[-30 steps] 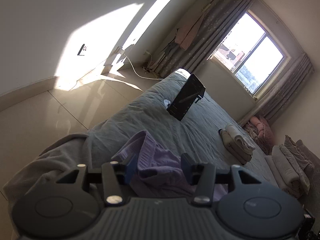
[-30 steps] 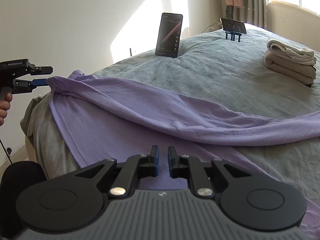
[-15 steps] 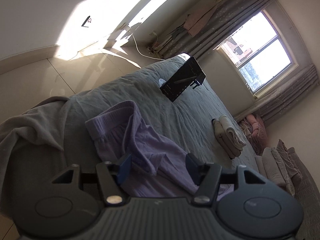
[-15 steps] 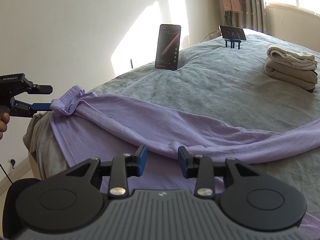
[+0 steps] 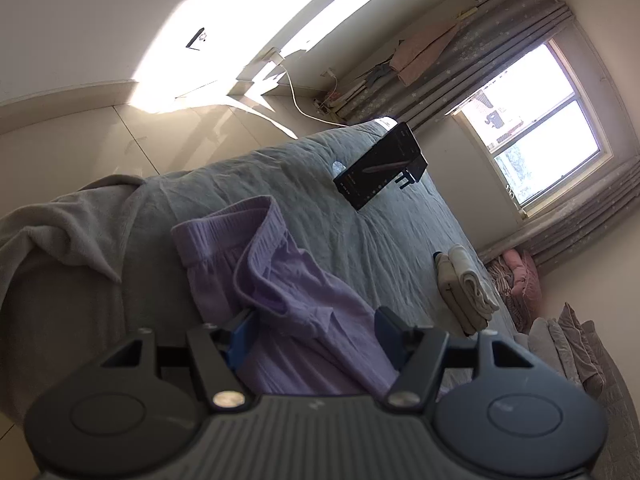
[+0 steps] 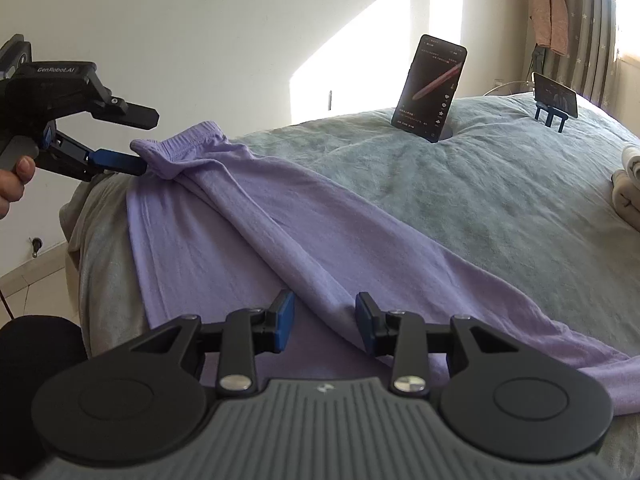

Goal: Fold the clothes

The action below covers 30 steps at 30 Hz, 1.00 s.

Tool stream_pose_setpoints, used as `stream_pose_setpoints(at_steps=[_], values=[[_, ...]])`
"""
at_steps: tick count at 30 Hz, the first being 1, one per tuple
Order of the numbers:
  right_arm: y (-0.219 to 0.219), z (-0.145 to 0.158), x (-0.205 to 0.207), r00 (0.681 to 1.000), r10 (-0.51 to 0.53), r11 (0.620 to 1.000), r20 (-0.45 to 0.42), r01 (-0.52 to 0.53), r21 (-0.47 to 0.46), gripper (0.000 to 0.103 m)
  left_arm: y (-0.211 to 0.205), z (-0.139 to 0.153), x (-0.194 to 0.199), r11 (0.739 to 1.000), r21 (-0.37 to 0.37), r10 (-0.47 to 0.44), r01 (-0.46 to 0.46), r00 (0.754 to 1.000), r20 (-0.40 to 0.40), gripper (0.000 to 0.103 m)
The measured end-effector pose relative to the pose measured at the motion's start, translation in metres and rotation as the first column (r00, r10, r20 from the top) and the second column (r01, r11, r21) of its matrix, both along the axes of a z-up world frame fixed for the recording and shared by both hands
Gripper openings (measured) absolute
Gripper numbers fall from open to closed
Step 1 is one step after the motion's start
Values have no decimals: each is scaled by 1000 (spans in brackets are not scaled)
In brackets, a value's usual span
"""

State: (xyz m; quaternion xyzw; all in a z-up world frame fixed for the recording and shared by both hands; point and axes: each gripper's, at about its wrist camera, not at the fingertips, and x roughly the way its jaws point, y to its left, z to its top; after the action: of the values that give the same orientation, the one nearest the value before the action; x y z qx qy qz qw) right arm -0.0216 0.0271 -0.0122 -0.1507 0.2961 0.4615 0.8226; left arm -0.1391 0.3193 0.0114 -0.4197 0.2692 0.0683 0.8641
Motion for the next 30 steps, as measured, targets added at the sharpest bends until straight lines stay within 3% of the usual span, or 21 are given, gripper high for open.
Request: stream_pose_setpoints(at_steps=[2, 6, 9, 15, 18, 23, 30], values=[[-1, 0, -2, 1000, 9, 1000, 7, -9, -4, 6, 1, -2, 3, 999, 16, 38, -37, 999, -20, 56], [-9, 9, -4, 1000, 1, 1000, 22, -1, 26, 2, 7, -6, 8, 995, 15, 96, -96, 995, -40, 20], [-14, 19, -8, 998, -8, 999, 62, 4, 50, 2, 10, 0, 9, 994, 19, 105, -105, 994, 5, 14], [-16, 47, -22, 985, -18, 996, 173, 2, 94, 2, 23, 20, 14, 998, 20, 58, -63, 982, 180, 11], [-13, 52, -35, 978, 9, 995, 210, -29, 92, 2, 31, 23, 11, 998, 40, 34, -44, 975, 219, 11], [-3, 43, -58, 970, 91, 993, 227, -105, 53, 2, 47, 5, -1, 998, 62, 22, -33, 984, 177, 11], [14, 0, -65, 980, 139, 990, 140, -135, -33, 2, 58, -26, -27, 997, 70, 18, -25, 995, 96, 10]])
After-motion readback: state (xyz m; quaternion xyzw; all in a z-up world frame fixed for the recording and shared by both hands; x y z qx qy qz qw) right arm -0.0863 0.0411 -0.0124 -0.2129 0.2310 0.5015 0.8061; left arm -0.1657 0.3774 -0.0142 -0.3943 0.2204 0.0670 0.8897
